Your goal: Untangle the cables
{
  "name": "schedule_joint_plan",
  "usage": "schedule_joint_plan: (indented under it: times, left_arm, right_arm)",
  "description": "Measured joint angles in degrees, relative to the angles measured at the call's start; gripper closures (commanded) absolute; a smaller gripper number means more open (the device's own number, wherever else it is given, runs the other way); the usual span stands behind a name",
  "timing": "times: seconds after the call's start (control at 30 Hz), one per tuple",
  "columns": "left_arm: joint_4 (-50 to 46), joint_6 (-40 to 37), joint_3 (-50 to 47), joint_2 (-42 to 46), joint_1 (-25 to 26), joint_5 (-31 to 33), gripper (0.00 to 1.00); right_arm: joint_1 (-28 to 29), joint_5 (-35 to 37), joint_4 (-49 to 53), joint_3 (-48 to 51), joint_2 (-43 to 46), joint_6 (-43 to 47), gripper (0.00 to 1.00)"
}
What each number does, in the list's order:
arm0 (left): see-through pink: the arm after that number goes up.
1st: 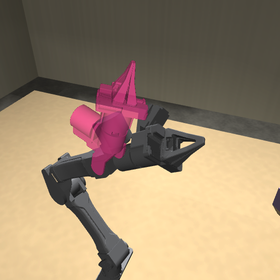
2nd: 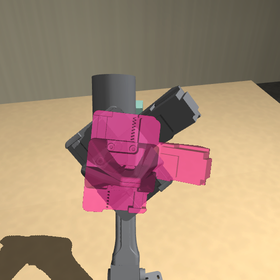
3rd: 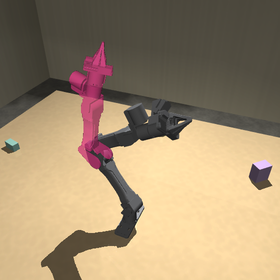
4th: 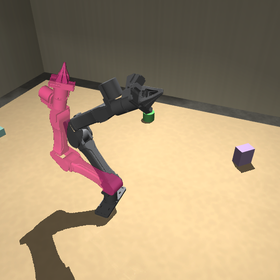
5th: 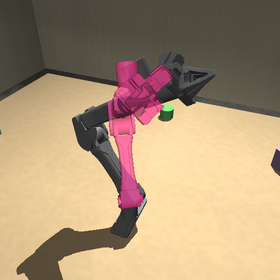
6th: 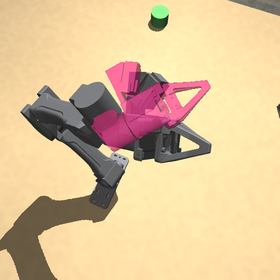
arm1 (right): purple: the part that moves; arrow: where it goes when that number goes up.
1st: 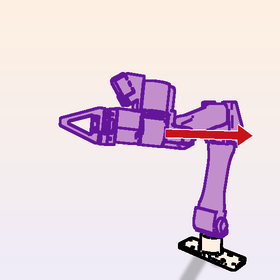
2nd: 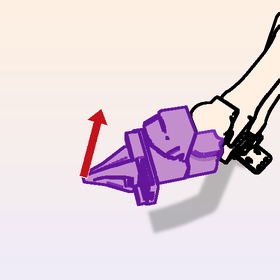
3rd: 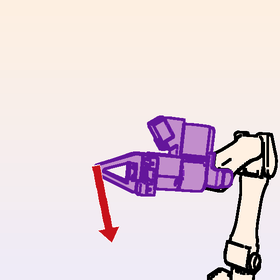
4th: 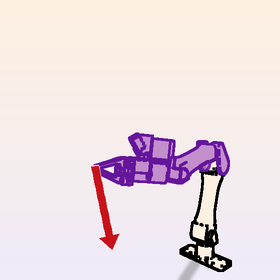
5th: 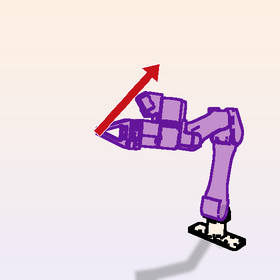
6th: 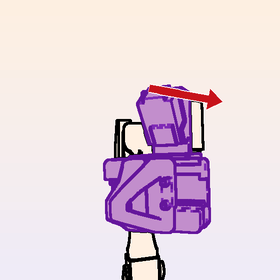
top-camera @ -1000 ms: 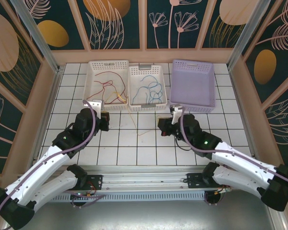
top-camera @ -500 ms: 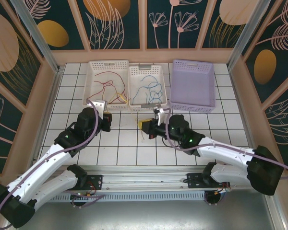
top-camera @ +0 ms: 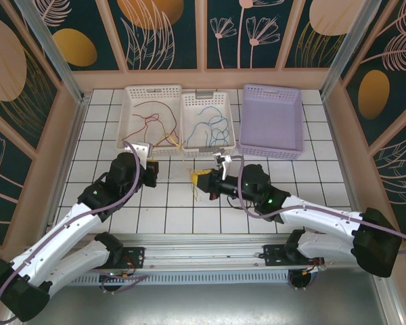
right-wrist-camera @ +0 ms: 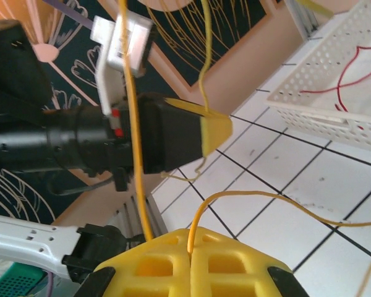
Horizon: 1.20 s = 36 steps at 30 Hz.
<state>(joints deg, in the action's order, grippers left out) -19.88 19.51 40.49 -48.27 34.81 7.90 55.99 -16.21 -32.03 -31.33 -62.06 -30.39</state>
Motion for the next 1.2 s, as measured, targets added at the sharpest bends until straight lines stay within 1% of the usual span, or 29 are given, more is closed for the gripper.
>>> schedule_joint_plan:
  times: [0.3, 0.4, 0.47, 0.57, 0.7, 0.8, 1.1, 1.2]
  left_arm:
    - [-0.02, 0.0, 0.0, -0.07, 0.0, 0.0, 1.0]
    - [-0.02, 0.0, 0.0, -0.26, 0.0, -0.02, 1.0]
    - [-0.02, 0.0, 0.0, -0.52, 0.0, -0.07, 1.0]
    - [0.0, 0.0, 0.0, -0.59, 0.0, -0.22, 1.0]
    - [-0.02, 0.0, 0.0, -0.59, 0.0, -0.26, 1.0]
    - [-0.02, 0.0, 0.0, -0.59, 0.0, -0.44, 1.0]
    - [-0.02, -0.2, 0.0, -0.59, 0.0, -0.46, 1.0]
    - [0.0, -0.33, 0.0, -0.59, 0.0, -0.61, 1.0]
  right_arm:
    - [0.0, -5.16, -2.08, 0.0, -0.39, -1.6, 0.89]
    - [0.0, -6.45, -2.69, 0.0, -1.05, -1.95, 0.88]
    - [0.02, -6.69, -2.71, 0.0, -1.38, -2.21, 0.83]
    - [0.07, -6.75, -2.71, 0.0, -1.92, -2.58, 0.81]
    - [0.37, -6.8, -2.73, 0.0, -2.99, -2.6, 0.83]
    - [0.9, -6.82, -2.89, 0.0, -4.13, -2.67, 0.92]
    - [1.6, -6.45, -3.65, -0.07, -4.63, -2.73, 0.94]
    - [1.88, -6.34, -4.17, -0.07, -4.72, -2.73, 0.91]
